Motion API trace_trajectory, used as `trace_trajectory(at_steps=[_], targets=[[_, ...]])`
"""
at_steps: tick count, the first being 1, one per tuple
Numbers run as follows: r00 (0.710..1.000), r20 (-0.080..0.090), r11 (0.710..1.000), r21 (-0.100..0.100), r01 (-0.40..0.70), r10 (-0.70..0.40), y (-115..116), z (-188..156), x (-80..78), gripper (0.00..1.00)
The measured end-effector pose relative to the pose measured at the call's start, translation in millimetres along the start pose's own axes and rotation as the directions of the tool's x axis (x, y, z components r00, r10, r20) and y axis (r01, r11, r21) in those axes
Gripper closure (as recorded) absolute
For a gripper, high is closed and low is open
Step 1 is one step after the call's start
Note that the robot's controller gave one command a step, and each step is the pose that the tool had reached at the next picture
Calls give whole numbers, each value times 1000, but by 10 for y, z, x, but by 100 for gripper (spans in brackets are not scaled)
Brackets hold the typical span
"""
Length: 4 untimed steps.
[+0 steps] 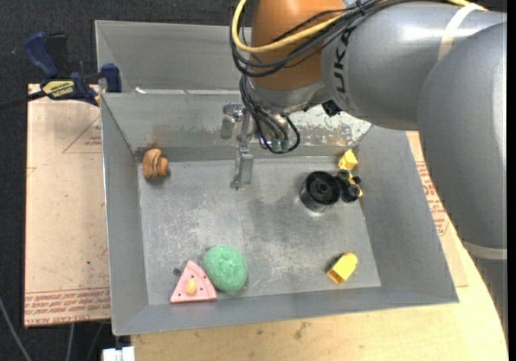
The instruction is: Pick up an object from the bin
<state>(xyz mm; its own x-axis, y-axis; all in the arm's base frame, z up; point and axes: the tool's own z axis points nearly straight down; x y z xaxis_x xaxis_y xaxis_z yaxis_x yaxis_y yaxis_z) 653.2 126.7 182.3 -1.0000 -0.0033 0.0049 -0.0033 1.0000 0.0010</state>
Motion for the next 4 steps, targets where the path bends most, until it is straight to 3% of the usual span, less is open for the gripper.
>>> trace_trajectory(at_steps=[1, 2, 3, 4], targets=[[1000, 7, 1000, -1, -2, 2, -5, -54, -10, 0], [999, 13, 999, -3, -32, 32, -327, 455, -11, 0], [998, 2, 998, 1, 61, -61, -542, 828, 118, 0], [973, 6, 973, -1, -230, 230, -730, 923, 234, 100]])
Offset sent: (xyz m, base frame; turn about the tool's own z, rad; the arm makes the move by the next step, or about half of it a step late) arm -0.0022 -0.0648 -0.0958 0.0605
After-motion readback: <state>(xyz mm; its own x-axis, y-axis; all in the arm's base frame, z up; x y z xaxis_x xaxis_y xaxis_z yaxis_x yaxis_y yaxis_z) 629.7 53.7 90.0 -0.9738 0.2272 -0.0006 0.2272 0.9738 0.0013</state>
